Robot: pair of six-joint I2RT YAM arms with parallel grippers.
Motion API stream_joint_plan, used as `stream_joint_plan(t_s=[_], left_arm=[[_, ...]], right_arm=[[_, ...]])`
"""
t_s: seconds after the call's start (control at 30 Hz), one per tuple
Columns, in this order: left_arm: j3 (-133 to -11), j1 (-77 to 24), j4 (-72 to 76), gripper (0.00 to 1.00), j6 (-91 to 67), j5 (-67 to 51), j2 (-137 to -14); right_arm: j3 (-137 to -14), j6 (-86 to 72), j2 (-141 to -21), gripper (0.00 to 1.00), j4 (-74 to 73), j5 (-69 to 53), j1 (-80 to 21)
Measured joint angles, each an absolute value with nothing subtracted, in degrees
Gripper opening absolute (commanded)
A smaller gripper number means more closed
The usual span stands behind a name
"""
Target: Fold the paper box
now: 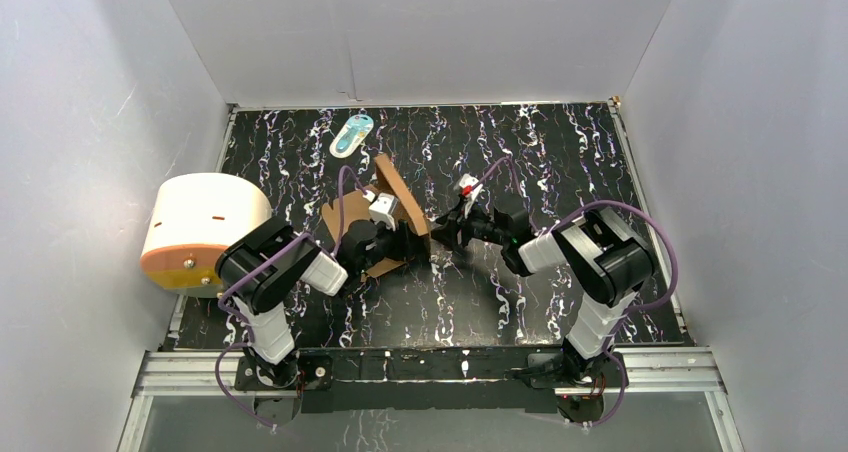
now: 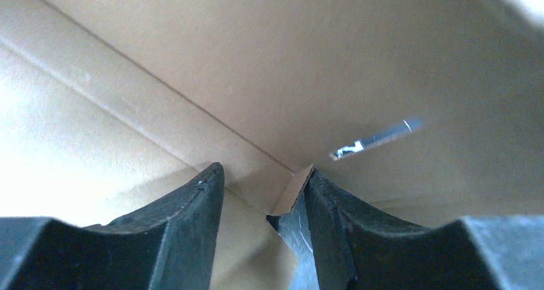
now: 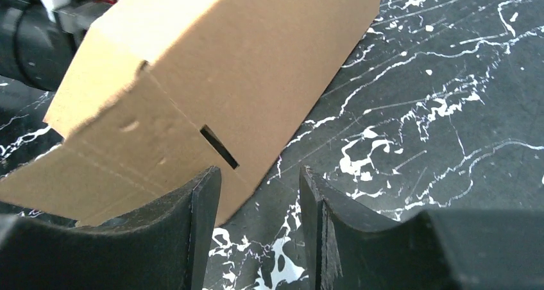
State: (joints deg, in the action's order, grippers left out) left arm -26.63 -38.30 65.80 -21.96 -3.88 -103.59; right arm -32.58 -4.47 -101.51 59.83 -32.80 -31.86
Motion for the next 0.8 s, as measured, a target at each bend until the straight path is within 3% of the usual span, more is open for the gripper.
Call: stream_joint_plan(t_s=[0.8], left_arm=[[-16.0, -38.0, 56.7, 0.77, -28.7, -5.6, -76.4]], right_arm=[[-28.3, -3.0, -98.1, 0.59, 59.7, -29.4, -32.0]])
